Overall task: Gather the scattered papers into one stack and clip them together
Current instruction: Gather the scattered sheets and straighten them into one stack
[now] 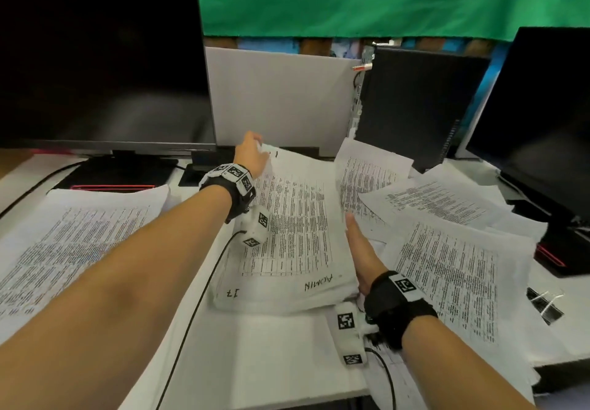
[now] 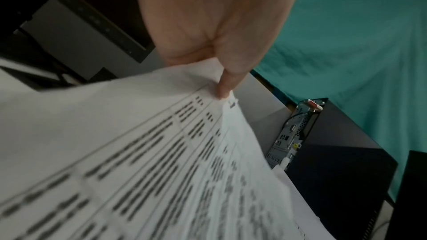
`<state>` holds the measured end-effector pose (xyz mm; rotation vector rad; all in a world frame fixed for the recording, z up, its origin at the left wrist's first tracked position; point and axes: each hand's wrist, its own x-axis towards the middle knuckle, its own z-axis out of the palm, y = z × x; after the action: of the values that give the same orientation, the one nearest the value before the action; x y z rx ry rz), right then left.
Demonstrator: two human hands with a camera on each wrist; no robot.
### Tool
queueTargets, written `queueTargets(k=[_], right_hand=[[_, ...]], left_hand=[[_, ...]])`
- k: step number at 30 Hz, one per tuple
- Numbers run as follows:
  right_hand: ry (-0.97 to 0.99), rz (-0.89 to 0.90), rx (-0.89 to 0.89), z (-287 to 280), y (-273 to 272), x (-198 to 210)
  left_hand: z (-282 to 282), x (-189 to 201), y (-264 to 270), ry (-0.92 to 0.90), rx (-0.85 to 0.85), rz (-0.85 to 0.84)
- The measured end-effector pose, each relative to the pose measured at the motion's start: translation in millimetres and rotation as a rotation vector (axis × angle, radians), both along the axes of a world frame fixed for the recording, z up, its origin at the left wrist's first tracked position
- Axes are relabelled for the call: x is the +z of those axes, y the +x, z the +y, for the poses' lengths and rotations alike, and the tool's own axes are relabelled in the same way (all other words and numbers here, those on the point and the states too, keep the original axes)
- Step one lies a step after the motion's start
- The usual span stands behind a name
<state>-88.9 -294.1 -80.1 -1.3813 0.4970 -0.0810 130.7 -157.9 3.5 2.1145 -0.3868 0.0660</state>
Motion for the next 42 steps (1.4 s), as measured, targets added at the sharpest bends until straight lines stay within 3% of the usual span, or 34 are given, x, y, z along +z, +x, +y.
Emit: queueTargets(k=[4, 7, 9, 14, 19, 27, 32, 37, 42], right_hand=[[-0.091, 0.029, 0.015, 1, -1, 1], [-0.113, 0.033, -0.010, 2, -5, 4], [-0.146, 0.045, -0.013, 1, -2, 3], [-0.239, 0.098, 0.064, 9, 0, 13], [-0.199, -0.071, 0.072, 16, -1, 34], [-0.426, -0.437, 0.047, 40, 13, 137], [-0.414, -0.572, 0.080, 50, 2, 172], [-0.378, -0.631, -0.062, 84, 3, 174], [-0.474, -0.810, -0.127, 93, 5, 220]], left_hand=[[19, -15, -13, -0.030, 0.184, 0.183], [56, -39, -31, 0.269, 0.152, 0.429], [70, -54, -48, 0.356, 0.067, 0.458], [60, -63, -93, 0.143, -0.030, 0.507], [82, -48, -99, -0.217, -0.019, 0.271], [108, 61, -128, -0.498, -0.111, -0.436], [130, 90, -133, -0.703, -0.074, -0.592], [102, 92, -142, -0.624, -0.019, -0.594], [104, 130, -148, -0.686, 0.082, -0.813]])
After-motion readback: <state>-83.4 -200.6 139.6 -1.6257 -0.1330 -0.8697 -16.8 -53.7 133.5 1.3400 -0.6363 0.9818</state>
